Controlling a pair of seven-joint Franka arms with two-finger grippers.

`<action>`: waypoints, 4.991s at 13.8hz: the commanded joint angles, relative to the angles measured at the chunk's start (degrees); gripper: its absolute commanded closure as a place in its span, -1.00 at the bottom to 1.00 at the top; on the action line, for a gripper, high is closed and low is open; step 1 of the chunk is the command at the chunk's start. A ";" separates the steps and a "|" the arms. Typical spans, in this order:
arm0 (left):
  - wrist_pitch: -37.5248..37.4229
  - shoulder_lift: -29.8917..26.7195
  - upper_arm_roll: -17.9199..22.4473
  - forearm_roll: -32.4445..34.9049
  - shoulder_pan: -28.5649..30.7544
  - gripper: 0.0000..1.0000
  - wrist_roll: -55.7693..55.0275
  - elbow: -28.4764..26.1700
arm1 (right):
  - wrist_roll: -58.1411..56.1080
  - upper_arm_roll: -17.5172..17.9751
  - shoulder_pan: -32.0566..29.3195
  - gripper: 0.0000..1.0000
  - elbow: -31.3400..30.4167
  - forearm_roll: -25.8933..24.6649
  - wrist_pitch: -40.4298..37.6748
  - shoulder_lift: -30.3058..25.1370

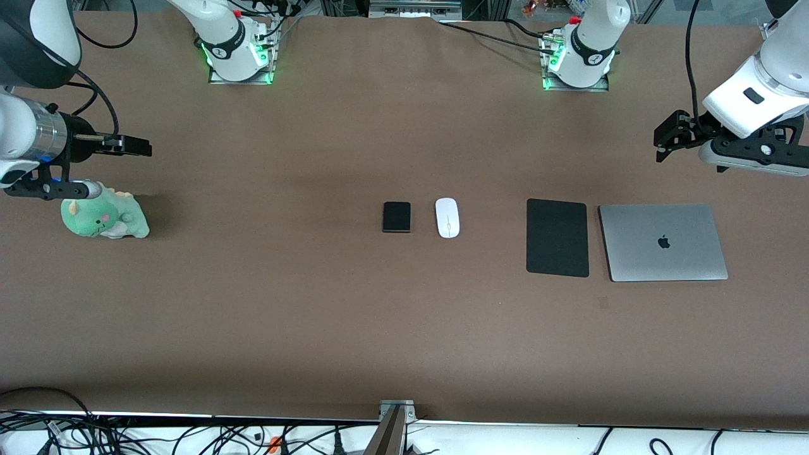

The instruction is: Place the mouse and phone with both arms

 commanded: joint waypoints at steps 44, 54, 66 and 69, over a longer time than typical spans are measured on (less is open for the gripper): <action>43.73 41.07 -12.94 11.19 -20.30 -1.00 -51.81 -8.63 | 0.48 -1.73 -0.58 -1.00 1.32 0.88 -0.30 2.41; 45.05 41.96 -12.51 12.70 -20.65 -0.49 -53.69 -8.10 | 12.59 -0.76 5.21 -1.00 1.24 8.53 5.14 7.41; 26.45 34.22 -12.68 12.17 -13.20 -0.09 -44.41 -1.35 | 32.46 -0.76 18.04 -1.00 1.32 9.58 18.06 12.60; 21.59 33.52 -12.33 12.08 -6.96 -0.10 -30.80 -0.81 | 35.46 -0.76 20.77 -1.00 1.32 10.55 23.33 14.53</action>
